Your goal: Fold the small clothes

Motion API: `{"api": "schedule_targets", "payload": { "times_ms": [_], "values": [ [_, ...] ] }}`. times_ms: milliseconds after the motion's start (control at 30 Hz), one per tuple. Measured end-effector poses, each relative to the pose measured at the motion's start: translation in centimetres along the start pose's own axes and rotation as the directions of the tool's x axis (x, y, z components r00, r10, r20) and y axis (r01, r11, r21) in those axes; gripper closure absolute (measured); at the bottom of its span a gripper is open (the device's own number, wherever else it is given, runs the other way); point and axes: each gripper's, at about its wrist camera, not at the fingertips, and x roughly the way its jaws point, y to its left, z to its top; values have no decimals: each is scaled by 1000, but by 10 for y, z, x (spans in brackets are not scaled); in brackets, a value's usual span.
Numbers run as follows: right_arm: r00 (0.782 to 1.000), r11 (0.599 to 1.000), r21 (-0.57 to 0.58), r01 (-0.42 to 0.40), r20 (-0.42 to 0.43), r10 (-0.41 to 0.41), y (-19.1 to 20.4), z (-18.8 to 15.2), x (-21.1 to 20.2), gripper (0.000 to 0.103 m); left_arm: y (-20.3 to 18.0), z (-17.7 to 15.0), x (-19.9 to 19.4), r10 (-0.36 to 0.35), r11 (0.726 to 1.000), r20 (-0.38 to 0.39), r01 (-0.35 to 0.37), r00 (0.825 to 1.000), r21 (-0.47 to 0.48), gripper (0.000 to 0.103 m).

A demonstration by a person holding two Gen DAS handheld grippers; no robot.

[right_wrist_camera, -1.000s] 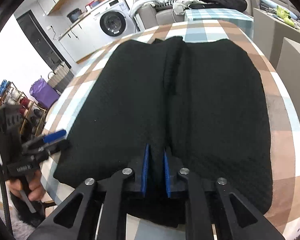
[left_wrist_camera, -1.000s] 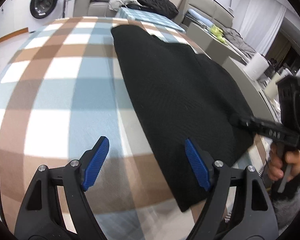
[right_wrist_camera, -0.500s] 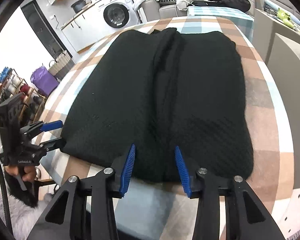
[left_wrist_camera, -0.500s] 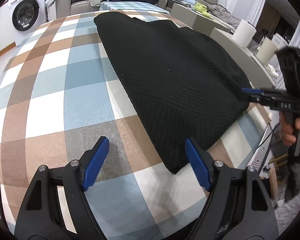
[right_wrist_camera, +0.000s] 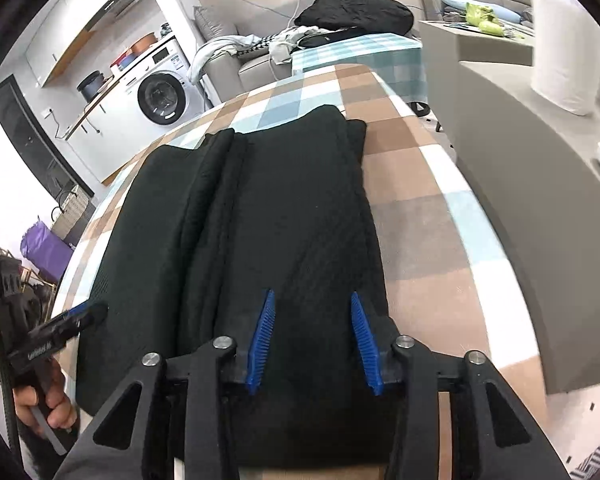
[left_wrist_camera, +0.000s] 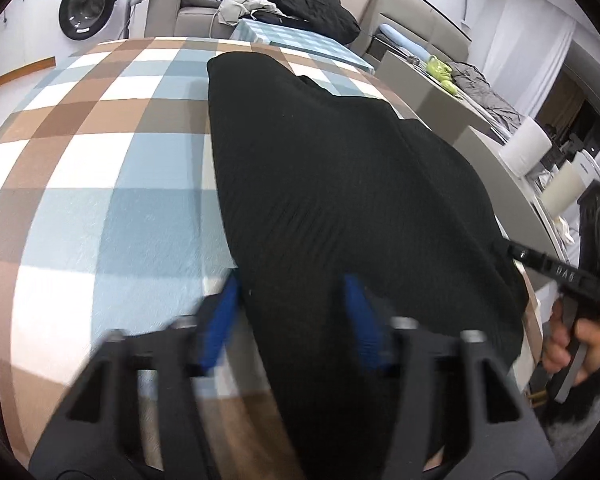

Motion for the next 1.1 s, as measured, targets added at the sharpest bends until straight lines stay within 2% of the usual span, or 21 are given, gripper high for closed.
{"api": "schedule_targets", "payload": {
  "times_ms": [33, 133, 233, 333, 433, 633, 733, 833, 867, 967, 1067, 1100],
  "values": [
    [1000, 1000, -13, 10, -5, -10, 5, 1, 5, 67, -1, 3, 1, 13, 1000, 10, -13, 1000, -3, 79],
    [1000, 999, -35, 23, -3, -23, 10, 0, 6, 71, 0, 5, 0, 25, 1000, 22, -25, 999, -5, 88],
    [999, 998, -46, 37, -3, -37, 15, -2, 6, 71, 5, 3, -3, 27, 1000, 29, -27, 999, -5, 92],
    [999, 996, -77, 47, -7, -47, 27, -6, 8, 71, 13, -1, -9, 42, 999, 38, -42, 998, -3, 93],
    [1000, 994, -107, 12, -19, -14, 46, -9, 14, 71, 29, -4, -19, 65, 998, 47, -64, 997, -22, 93],
    [993, 985, -135, -105, -62, 98, 84, -15, 24, 71, 69, -7, -42, 139, 988, 64, -134, 988, -78, 93],
    [986, 976, -155, -155, -86, 143, 91, -15, 25, 71, 85, -4, -47, 135, 986, 60, -128, 989, -104, 93],
    [987, 976, -148, -159, -50, 153, 85, -7, 10, 68, 91, -2, -52, 124, 988, 55, -118, 991, -100, 92],
    [983, 973, -135, -186, -18, 185, 81, -3, -1, 61, 90, -1, -53, 126, 988, 59, -120, 990, -92, 92],
    [969, 963, -118, -243, 21, 247, 82, 8, -14, 57, 89, 0, -57, 133, 988, 58, -127, 989, -87, 83],
    [949, 943, -108, -314, -39, 312, 104, 13, 4, 56, 88, 1, -61, 110, 990, 63, -103, 992, -96, 59],
    [946, 940, -106, -324, -66, 318, 111, 13, 13, 56, 89, 1, -64, 112, 989, 74, -104, 991, -106, 45]
  ]
}}
